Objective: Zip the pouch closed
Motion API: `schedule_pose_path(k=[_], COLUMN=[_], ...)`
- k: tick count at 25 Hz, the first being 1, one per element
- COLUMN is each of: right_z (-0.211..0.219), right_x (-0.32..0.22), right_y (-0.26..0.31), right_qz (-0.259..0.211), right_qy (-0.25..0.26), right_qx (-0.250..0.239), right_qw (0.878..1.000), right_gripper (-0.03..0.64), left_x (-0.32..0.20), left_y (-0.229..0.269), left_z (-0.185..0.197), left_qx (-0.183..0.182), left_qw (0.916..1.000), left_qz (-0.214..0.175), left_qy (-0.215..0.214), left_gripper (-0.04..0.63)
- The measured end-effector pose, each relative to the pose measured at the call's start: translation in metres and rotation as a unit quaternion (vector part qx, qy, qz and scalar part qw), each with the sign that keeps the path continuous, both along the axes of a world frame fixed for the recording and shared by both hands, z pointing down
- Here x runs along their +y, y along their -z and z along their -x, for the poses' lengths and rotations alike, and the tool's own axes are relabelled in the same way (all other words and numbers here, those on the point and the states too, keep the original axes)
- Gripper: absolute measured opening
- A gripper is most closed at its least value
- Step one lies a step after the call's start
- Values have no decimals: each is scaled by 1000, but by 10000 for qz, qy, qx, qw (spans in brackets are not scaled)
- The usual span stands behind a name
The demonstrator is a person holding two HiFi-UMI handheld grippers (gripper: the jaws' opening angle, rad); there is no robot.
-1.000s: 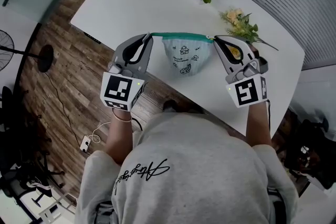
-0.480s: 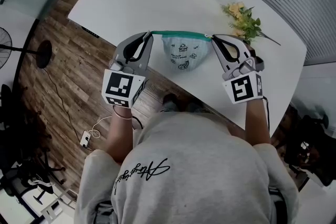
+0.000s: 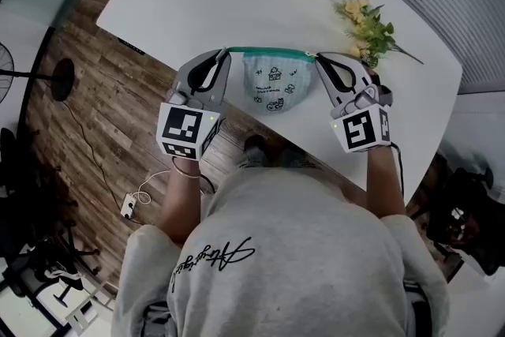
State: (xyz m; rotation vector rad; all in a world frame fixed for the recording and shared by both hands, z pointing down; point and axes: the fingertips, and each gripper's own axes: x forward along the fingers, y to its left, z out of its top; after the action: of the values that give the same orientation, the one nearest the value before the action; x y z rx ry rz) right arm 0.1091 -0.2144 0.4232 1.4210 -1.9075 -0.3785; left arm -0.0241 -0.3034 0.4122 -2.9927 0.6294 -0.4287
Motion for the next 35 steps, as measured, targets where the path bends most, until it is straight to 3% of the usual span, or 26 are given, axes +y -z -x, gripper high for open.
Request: schedule_pose_path(k=[20,35], right_z=[-17,-24], right_x=[-37,-50], right_y=[-60,-98], right_qz=[589,1075], right_qy=[-75,-180], right_qx=[-221,-240], right_qw=[9980,9937], right_gripper=[6,6], left_x=[-32,-43], left_y=[-61,-98], left_z=[-11,-21], left_qx=[-331,-926], left_qw=[9973,9933], left_qz=[626,642], left_qy=[198,247], left_gripper=[23,25])
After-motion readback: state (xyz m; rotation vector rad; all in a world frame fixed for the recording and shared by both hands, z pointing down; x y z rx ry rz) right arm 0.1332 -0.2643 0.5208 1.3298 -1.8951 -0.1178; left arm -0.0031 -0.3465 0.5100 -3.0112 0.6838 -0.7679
